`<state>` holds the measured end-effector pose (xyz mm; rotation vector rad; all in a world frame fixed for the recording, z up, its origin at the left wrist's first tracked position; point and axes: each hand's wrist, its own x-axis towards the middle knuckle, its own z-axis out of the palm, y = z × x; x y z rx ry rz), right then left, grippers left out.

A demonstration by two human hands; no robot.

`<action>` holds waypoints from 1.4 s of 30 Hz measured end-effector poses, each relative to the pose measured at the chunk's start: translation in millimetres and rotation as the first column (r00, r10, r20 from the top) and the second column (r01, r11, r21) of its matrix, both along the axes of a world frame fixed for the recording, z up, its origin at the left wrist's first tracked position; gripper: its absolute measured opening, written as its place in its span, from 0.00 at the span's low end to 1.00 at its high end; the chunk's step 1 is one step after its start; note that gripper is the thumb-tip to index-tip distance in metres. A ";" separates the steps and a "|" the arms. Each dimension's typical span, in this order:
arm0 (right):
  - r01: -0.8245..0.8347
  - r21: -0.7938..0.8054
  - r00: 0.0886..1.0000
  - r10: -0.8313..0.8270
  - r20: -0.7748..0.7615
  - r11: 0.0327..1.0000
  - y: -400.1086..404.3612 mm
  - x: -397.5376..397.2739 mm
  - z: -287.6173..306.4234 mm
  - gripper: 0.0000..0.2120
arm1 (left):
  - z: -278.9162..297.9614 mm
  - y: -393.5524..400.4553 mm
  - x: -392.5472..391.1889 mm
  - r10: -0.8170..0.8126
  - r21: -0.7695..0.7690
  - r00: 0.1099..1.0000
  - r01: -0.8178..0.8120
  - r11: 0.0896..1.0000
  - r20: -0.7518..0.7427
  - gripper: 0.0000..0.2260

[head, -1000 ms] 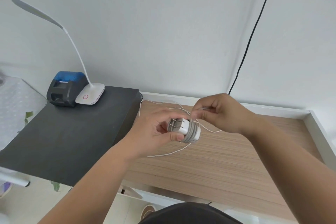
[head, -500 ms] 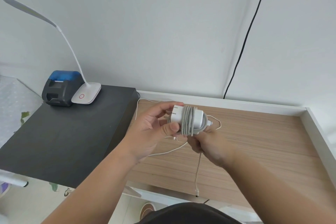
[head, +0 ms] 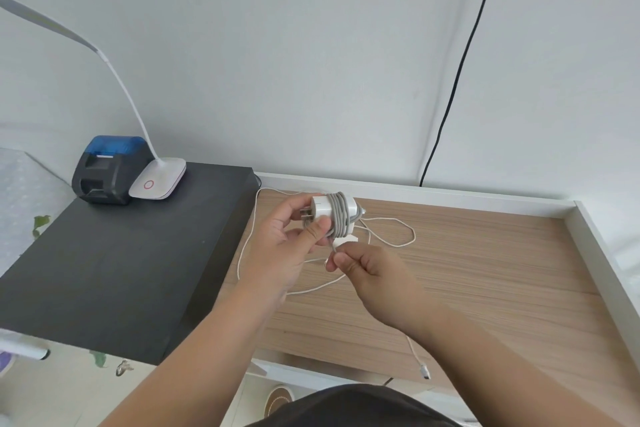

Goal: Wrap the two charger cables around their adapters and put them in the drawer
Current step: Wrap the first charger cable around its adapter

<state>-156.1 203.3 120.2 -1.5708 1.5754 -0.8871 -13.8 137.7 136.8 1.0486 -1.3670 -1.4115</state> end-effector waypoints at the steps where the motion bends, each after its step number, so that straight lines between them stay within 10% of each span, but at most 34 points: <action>1: 0.000 0.010 0.999 0.001 -0.033 1.000 -0.3 -1.9 3.3 0.12 | -2.6 0.1 -1.7 0.019 -0.014 1.000 -0.018 1.000 0.018 0.14; 25: -0.297 -0.054 0.764 0.204 -0.612 0.953 -23.9 -47.6 69.5 0.10 | -20.0 -2.1 21.2 -0.160 -0.234 0.849 0.312 0.921 0.503 0.19; 32: -0.273 -0.022 0.962 0.272 -0.018 0.962 -40.5 -62.6 44.3 0.03 | -0.9 7.0 30.3 -0.332 -0.139 0.863 0.408 0.902 0.380 0.19; 42: -0.207 0.078 0.884 0.152 0.442 0.975 -19.2 -29.0 -1.2 0.11 | 8.7 15.6 29.5 -0.429 -0.025 0.899 0.429 0.903 -0.088 0.23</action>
